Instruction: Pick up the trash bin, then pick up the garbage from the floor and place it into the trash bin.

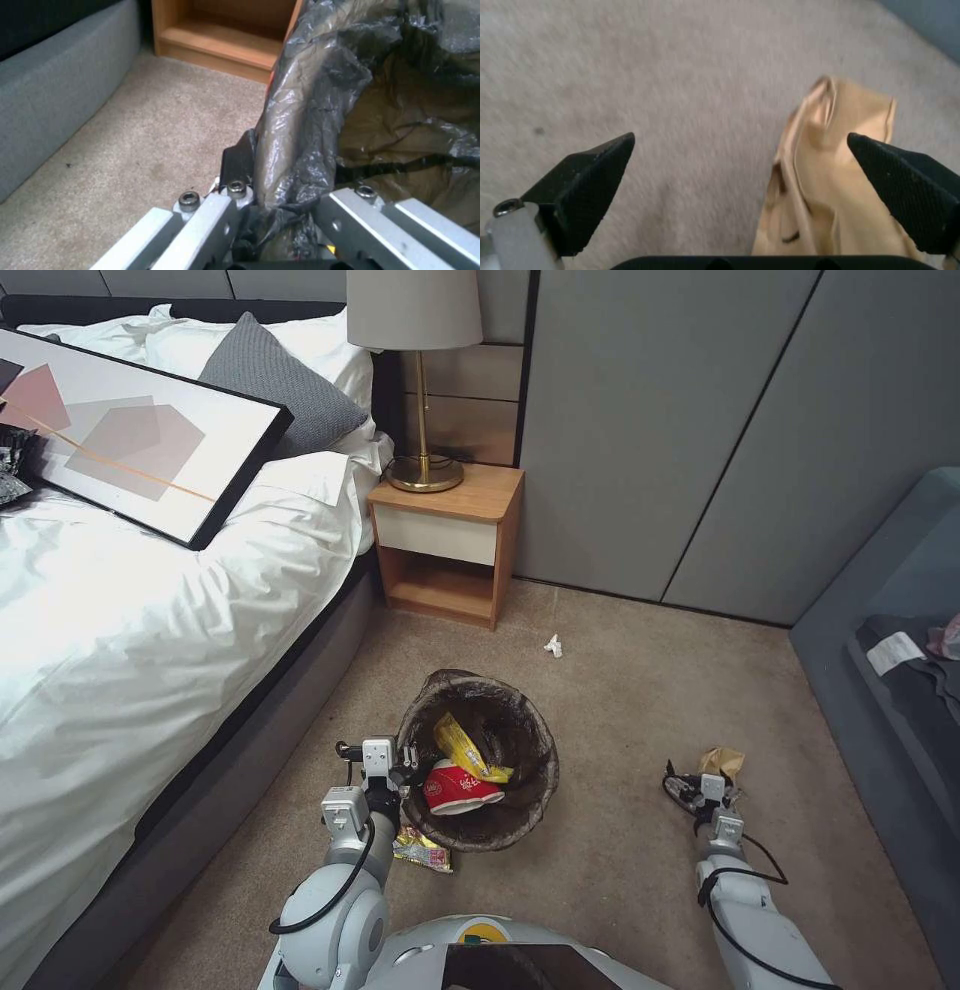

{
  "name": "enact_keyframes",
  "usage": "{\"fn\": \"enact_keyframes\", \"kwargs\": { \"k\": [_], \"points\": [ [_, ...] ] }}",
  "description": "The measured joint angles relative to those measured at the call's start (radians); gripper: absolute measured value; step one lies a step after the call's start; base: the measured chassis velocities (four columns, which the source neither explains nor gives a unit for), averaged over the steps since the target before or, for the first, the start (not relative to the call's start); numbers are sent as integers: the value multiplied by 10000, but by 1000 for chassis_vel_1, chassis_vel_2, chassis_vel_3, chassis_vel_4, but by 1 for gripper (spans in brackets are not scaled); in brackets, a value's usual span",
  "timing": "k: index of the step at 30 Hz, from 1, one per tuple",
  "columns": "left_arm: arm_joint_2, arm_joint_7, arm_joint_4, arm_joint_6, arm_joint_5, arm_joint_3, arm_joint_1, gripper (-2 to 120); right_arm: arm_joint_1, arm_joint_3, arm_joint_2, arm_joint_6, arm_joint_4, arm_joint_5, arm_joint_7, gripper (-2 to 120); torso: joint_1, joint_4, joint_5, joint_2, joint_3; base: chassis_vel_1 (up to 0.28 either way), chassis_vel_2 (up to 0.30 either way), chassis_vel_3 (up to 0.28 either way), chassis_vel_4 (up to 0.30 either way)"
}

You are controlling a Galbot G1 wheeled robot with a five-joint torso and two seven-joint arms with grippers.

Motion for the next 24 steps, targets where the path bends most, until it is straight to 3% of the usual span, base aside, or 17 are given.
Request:
{"fn": "enact_keyframes", "kwargs": {
  "k": [7, 13, 20, 24],
  "points": [
    [72, 4, -2, -7, -21, -12, 11, 3, 1080, -145, -117, -365, -1655, -20, -312, 100, 0, -2, -1, 0, 0, 0, 0, 0, 0],
    [93, 8, 32, -7, -37, 25, -18, 3, 1325, -109, -221, -771, -1769, 125, -293, 100, 0, 0, -2, 0, 0, 0, 0, 0, 0],
    [124, 11, 47, -3, -40, 84, -23, 3, 1489, -4, -515, -1582, -1958, 38, 460, 100, 0, -1, -3, 0, 0, 0, 0, 0, 0],
    [127, 11, 28, 0, -35, 101, 0, 3, 1545, -1, -412, -1932, -2319, -30, 695, 85, 0, 0, 1, 0, 0, 0, 0, 0, 0]
  ]
}}
